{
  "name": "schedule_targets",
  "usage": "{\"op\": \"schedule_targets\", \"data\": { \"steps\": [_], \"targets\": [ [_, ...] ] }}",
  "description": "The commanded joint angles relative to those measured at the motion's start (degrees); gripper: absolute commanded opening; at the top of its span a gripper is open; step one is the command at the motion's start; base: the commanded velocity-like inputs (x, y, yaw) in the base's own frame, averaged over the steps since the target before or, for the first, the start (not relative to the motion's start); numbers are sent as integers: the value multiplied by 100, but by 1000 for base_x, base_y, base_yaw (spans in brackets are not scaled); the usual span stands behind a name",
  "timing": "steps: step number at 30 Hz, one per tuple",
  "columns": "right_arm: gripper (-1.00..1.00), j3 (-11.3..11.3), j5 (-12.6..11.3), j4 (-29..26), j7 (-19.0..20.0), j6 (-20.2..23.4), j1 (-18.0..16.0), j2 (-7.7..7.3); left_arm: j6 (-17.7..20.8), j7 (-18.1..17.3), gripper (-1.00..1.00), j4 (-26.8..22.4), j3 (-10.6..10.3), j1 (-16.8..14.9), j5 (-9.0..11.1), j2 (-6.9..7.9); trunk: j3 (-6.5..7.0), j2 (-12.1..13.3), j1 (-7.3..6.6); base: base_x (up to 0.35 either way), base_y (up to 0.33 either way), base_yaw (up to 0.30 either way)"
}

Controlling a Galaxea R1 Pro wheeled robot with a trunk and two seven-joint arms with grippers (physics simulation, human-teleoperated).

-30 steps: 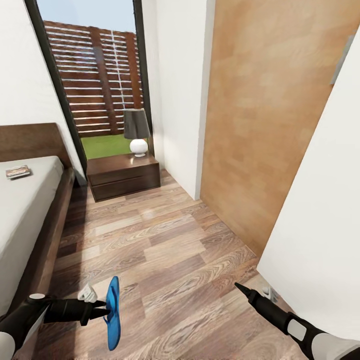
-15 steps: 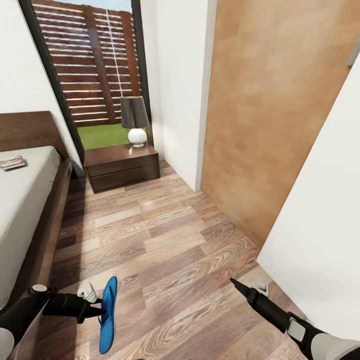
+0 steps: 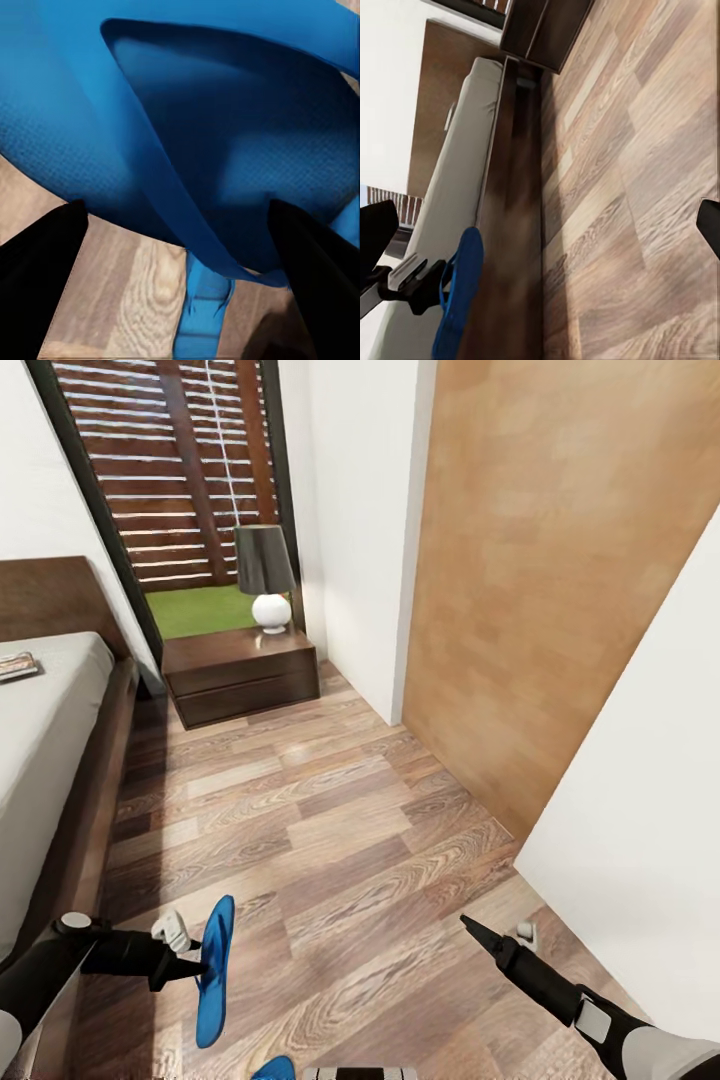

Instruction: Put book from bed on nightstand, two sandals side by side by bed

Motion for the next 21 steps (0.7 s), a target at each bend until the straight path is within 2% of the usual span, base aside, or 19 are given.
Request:
{"op": "schedule_targets", "data": {
  "steps": [1,7,15,21],
  "targets": [
    [100,46,-53,15,30,38,-7,2,62,-18,-100,-15,-13,-2,-21,9,-28,-4,1,0,0,0],
    [100,36,-52,20,40,38,-7,1,67,-18,-100,-195,-6,-2,-553,52,-161,-12,17,0,0,0],
    [100,21,-51,22,46,57,10,-9,66,-17,-100,-473,-6,-2,-710,65,-338,-23,37,0,0,0],
    [100,22,-63,22,46,89,52,-9,67,-16,-100,-668,-6,-2,-1096,59,-471,-31,53,0,0,0]
  ]
}}
